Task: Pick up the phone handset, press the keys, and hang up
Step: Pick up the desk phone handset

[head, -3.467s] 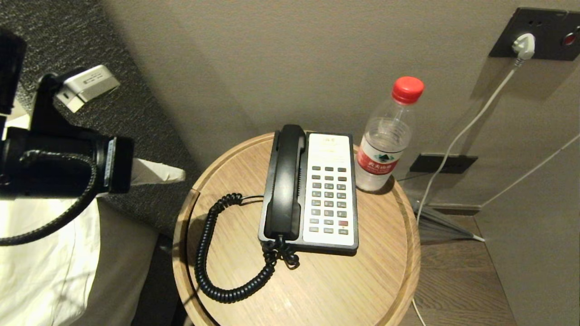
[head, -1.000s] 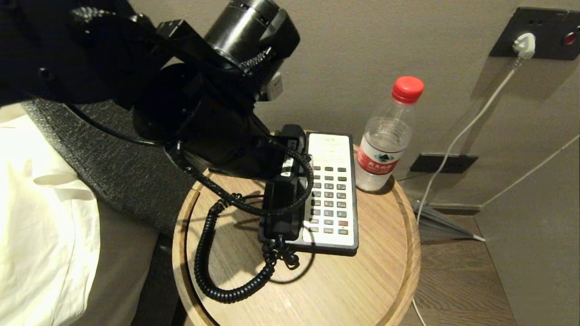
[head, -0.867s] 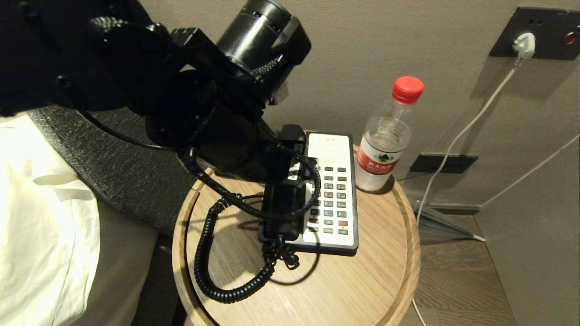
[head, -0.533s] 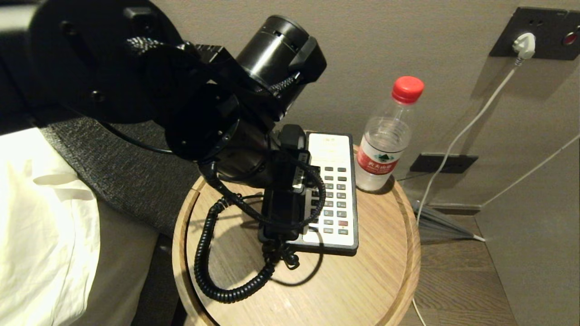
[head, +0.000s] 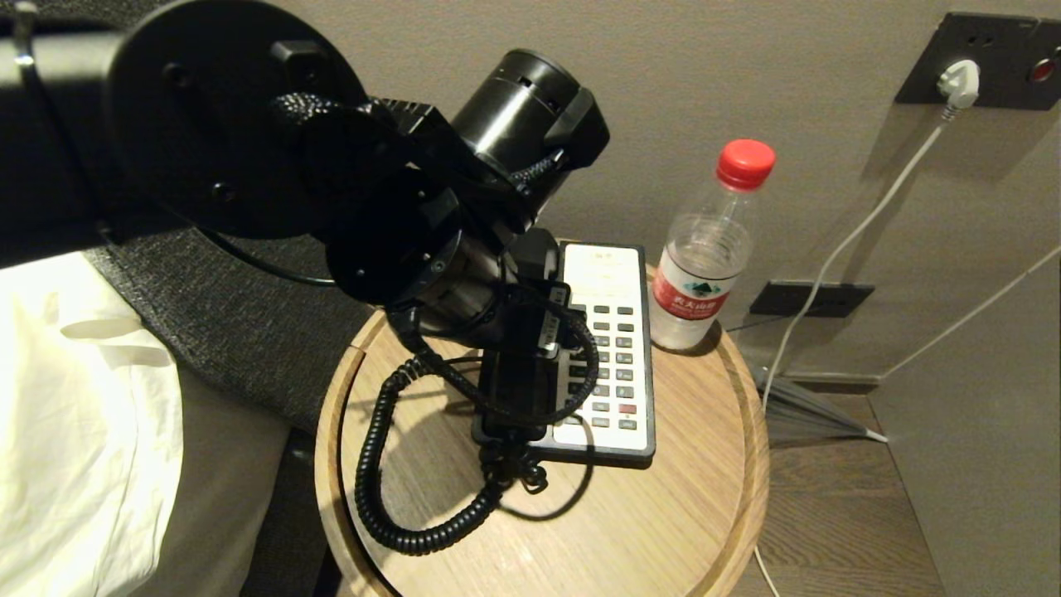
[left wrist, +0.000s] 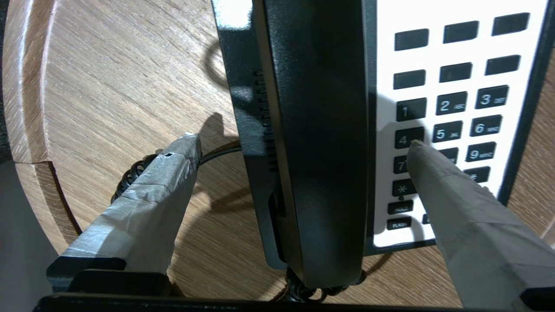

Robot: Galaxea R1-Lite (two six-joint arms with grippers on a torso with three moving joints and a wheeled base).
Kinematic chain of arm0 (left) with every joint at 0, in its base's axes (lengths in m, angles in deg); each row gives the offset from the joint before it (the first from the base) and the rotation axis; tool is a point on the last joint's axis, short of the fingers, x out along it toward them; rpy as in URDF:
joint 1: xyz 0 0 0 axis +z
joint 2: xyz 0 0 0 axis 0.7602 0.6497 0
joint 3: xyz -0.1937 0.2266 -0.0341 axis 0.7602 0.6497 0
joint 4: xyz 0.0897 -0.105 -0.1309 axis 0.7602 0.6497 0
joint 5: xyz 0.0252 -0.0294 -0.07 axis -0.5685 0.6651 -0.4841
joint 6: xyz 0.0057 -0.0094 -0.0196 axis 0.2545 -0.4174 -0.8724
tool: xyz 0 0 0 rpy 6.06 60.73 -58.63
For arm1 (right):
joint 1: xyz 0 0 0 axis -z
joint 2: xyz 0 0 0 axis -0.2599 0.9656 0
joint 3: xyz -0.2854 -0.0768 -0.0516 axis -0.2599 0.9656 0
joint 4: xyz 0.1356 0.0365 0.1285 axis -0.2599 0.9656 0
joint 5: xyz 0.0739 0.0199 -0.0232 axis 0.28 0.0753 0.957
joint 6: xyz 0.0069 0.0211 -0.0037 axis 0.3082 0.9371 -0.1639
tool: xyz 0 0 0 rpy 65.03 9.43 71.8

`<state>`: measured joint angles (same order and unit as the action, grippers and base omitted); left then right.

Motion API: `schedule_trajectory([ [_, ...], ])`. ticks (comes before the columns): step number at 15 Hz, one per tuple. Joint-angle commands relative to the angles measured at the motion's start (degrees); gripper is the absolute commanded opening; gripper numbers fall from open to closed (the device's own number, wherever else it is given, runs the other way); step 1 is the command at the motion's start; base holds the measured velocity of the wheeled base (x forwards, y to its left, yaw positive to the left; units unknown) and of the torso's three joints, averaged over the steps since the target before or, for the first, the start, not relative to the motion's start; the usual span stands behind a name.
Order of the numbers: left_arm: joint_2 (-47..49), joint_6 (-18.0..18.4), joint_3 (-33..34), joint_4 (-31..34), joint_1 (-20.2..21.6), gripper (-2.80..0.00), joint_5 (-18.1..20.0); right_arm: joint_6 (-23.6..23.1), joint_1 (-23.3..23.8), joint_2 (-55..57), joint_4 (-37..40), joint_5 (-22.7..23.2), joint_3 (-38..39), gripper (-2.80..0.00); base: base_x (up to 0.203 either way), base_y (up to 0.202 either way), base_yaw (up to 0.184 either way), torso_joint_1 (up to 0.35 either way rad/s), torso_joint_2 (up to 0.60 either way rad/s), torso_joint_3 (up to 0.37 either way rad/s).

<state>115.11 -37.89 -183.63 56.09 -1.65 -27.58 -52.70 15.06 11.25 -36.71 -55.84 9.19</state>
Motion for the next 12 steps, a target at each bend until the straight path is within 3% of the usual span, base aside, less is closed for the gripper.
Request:
schedule_trajectory([
  [1, -0.05, -0.16, -0.03, 0.33, -0.03, 0.0, -0.17, 0.03, 0.0, 0.07, -0.03, 0.0, 0.09, -2.8, 0.0, 0.0, 0.0, 0.0, 0.0, 0.0],
  [2, -0.22, -0.16, -0.03, 0.18, -0.03, 0.0, -0.25, -0.05, -0.08, -0.02, -0.03, 0.0, 0.09, -2.8, 0.0, 0.0, 0.0, 0.0, 0.0, 0.0],
  [3, -0.22, -0.16, -0.03, 0.24, -0.03, -2.8, -0.25, -0.05, 0.0, -0.02, -0.03, 0.0, 0.09, -2.8, 0.0, 0.0, 0.0, 0.0, 0.0, 0.0],
  [12, -0.4, -0.07, -0.03, 0.24, -0.38, -2.8, -0.25, -0.05, 0.0, -0.02, -0.03, 0.0, 0.09, -2.8, 0.0, 0.0, 0.0, 0.0, 0.0, 0.0],
])
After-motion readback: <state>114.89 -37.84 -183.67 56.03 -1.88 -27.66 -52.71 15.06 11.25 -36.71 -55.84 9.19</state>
